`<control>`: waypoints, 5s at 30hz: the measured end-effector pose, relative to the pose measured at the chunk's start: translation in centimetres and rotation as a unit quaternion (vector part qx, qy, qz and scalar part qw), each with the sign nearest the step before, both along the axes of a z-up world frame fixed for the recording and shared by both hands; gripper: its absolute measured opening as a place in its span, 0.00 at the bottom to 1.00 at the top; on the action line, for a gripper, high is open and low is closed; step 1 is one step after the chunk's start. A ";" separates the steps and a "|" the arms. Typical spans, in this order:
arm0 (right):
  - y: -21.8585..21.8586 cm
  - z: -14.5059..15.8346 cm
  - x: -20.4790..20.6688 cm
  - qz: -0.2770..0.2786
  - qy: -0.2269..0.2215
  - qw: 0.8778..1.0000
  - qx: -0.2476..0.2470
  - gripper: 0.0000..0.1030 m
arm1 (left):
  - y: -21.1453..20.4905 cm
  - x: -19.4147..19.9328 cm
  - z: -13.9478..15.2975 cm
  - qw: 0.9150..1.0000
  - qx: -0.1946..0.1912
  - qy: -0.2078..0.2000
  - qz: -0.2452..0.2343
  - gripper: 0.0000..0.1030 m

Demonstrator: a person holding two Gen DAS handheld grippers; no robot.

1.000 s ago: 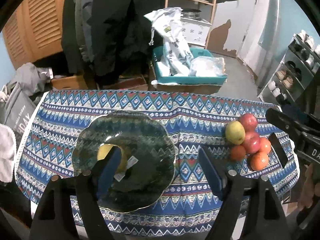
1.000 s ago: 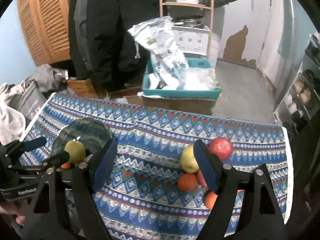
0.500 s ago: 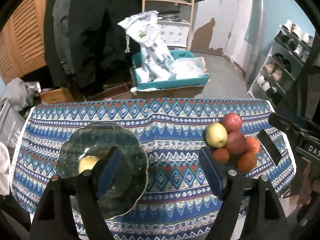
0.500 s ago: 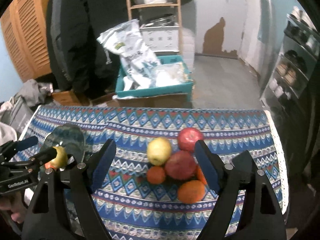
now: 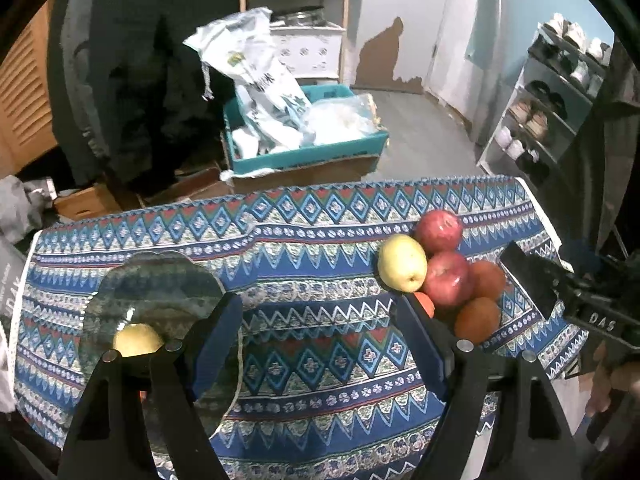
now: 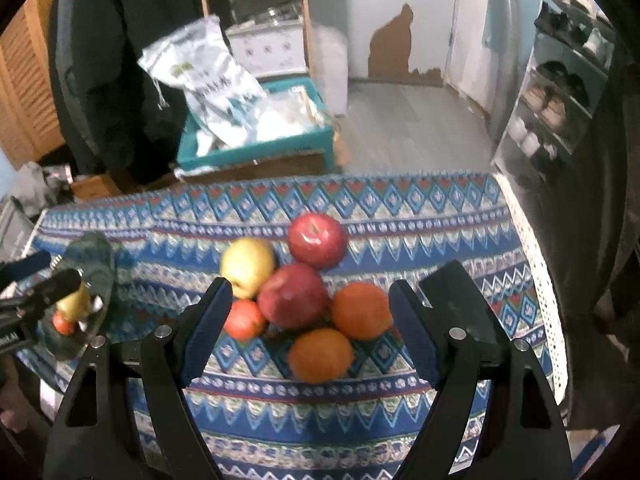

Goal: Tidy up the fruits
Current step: 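Move the right tool to a large orange while the left tool approaches a yellow pear, then grasp and lift the orange with the right tool while the left tool grasps the yellow pear, then carry the large orange with the right tool while the left tool carries the yellow pear toward the bowl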

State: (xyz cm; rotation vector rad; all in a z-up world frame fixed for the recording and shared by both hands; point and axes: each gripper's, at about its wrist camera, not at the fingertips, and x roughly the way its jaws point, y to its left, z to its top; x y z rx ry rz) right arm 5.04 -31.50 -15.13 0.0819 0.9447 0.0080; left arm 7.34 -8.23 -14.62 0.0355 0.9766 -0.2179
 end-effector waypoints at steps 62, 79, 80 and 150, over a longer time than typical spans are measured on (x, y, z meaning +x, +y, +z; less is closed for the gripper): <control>-4.3 -7.1 3.9 -0.014 0.046 0.999 0.012 0.62 | -8.9 7.7 -7.6 0.996 -0.021 0.083 -0.032 0.78; -6.6 -8.5 5.5 -0.035 0.052 0.998 0.021 0.62 | -11.1 11.2 -12.0 0.989 -0.036 0.140 -0.026 0.78; -6.7 -8.5 5.5 -0.036 0.053 0.998 0.022 0.62 | -11.2 11.2 -12.2 0.989 -0.037 0.143 -0.028 0.78; 0.2 6.7 -0.2 0.024 -0.107 0.994 0.012 0.62 | -3.0 -0.8 6.4 0.993 -0.080 -0.075 -0.040 0.62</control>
